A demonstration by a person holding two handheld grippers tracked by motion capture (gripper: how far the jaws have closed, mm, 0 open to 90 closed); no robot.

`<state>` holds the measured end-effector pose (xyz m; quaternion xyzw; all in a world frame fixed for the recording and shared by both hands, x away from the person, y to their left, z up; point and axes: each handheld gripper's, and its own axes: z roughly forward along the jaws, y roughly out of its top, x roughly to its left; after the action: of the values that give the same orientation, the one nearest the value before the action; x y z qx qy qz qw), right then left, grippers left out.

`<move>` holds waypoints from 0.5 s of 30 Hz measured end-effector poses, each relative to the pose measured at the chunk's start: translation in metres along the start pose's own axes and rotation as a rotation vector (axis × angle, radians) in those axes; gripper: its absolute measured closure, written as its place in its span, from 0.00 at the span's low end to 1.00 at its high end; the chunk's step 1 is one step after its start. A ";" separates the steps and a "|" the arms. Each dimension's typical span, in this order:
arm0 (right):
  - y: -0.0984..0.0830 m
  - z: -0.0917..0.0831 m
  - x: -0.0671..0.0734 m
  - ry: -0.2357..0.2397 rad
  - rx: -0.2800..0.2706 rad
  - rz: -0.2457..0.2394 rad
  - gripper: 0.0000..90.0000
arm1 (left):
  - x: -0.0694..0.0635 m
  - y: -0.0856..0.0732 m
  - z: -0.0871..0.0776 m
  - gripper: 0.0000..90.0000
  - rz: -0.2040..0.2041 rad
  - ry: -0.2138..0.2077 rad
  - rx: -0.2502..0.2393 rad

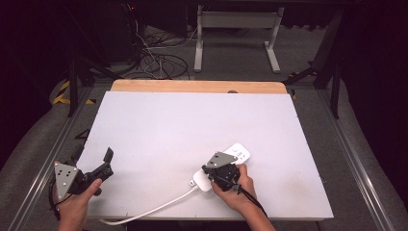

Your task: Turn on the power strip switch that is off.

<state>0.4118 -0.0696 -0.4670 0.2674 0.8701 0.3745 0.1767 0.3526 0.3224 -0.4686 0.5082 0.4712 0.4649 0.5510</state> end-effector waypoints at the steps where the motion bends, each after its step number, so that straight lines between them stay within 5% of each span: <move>1: -0.001 0.000 0.000 -0.001 -0.004 -0.002 1.00 | 0.000 0.000 0.000 0.08 0.002 0.000 0.001; 4: -0.004 -0.002 0.000 -0.024 -0.023 -0.014 1.00 | 0.001 0.000 0.000 0.08 0.000 0.002 0.001; 10: -0.002 -0.011 -0.003 0.043 -0.114 0.007 1.00 | 0.003 -0.001 0.002 0.08 0.001 0.003 0.002; 15: 0.001 -0.019 -0.006 0.024 -0.144 0.006 1.00 | 0.003 -0.001 0.002 0.08 -0.002 0.005 0.002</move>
<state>0.4070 -0.0833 -0.4533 0.2519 0.8423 0.4396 0.1839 0.3548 0.3248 -0.4696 0.5071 0.4736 0.4651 0.5498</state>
